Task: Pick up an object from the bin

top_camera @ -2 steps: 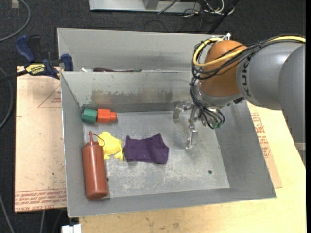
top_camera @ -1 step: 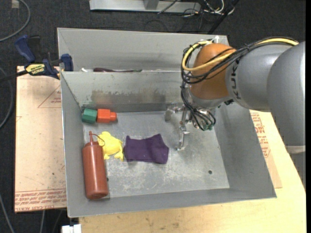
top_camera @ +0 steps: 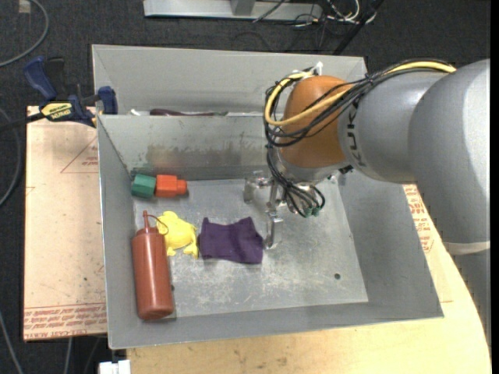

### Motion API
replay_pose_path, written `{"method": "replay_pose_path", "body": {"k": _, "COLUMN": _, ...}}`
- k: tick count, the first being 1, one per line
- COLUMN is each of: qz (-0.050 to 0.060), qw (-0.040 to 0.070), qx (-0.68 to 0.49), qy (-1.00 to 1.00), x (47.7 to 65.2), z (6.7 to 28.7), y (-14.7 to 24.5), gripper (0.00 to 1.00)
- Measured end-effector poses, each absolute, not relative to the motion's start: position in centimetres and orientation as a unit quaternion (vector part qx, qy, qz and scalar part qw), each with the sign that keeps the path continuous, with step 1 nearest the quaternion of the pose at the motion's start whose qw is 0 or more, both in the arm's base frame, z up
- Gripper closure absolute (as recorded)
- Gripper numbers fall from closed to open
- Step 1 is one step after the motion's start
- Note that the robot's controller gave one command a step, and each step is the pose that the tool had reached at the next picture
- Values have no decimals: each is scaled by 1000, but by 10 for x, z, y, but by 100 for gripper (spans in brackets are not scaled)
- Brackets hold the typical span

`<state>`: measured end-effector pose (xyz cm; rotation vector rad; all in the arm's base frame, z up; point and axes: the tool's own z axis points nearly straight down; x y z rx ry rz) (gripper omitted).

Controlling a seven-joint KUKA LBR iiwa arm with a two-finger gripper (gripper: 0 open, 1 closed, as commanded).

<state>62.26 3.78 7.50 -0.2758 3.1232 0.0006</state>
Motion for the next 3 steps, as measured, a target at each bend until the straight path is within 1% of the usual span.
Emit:
{"method": "replay_pose_path", "body": {"k": 1, "qz": 3, "qw": 5, "qx": -79, "qy": 997, "x": 593, "z": 72, "y": 61, "gripper": 0}}
{"method": "replay_pose_path", "body": {"k": 2, "qz": 0, "qw": 5, "qx": -138, "qy": 990, "x": 596, "z": 71, "y": 101, "gripper": 0}}
{"method": "replay_pose_path", "body": {"k": 3, "qz": 2, "qw": 6, "qx": -163, "qy": 987, "x": 548, "z": 71, "y": 115, "gripper": 0}}
